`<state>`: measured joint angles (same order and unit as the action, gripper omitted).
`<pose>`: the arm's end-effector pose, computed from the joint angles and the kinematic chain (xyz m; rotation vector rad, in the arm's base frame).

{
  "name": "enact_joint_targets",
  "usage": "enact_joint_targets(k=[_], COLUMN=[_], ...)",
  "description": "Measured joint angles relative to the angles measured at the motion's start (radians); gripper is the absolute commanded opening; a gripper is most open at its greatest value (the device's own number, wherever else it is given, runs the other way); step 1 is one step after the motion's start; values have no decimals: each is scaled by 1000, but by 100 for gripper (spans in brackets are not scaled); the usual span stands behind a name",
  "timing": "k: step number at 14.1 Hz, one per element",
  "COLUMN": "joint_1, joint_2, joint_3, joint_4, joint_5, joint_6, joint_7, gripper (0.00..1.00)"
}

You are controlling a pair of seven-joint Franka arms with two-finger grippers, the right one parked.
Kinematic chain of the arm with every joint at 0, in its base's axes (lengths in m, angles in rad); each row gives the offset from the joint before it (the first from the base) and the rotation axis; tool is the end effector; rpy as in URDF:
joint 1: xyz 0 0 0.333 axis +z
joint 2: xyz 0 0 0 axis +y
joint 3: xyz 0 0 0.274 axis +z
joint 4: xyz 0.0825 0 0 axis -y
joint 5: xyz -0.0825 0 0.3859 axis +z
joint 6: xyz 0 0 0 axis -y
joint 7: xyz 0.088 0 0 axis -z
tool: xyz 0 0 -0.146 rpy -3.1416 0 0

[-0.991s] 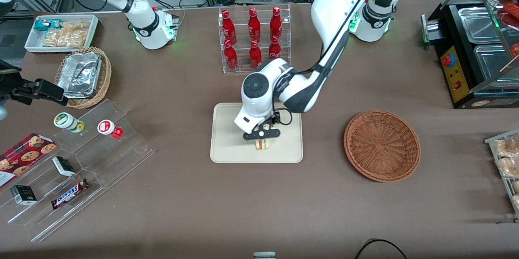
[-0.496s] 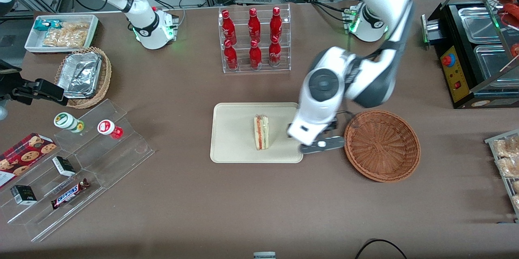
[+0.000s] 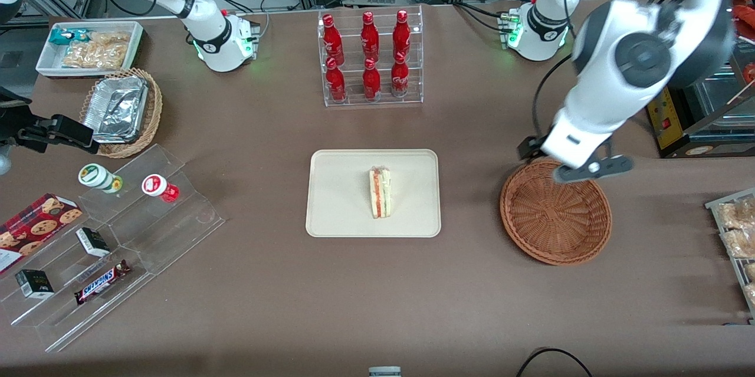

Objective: Place sandwich from basket to tray

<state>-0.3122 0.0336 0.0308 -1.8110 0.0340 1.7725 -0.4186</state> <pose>0.5418 -0.1523 0.4273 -3.0772 -0.1991 0.0864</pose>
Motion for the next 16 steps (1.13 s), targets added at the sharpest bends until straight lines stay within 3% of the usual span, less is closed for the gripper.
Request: enact_joint_targets(k=[5,13,16], joint_1=[114,304,319], joint_2=[-92,-107,-107], joint_3=[1,4,0], joint_4=[0,25,57], joint_5=[0,1,1], joint_6=[-95,-137,-137], joint_7=[93,284,305], gripper=[100,100,100])
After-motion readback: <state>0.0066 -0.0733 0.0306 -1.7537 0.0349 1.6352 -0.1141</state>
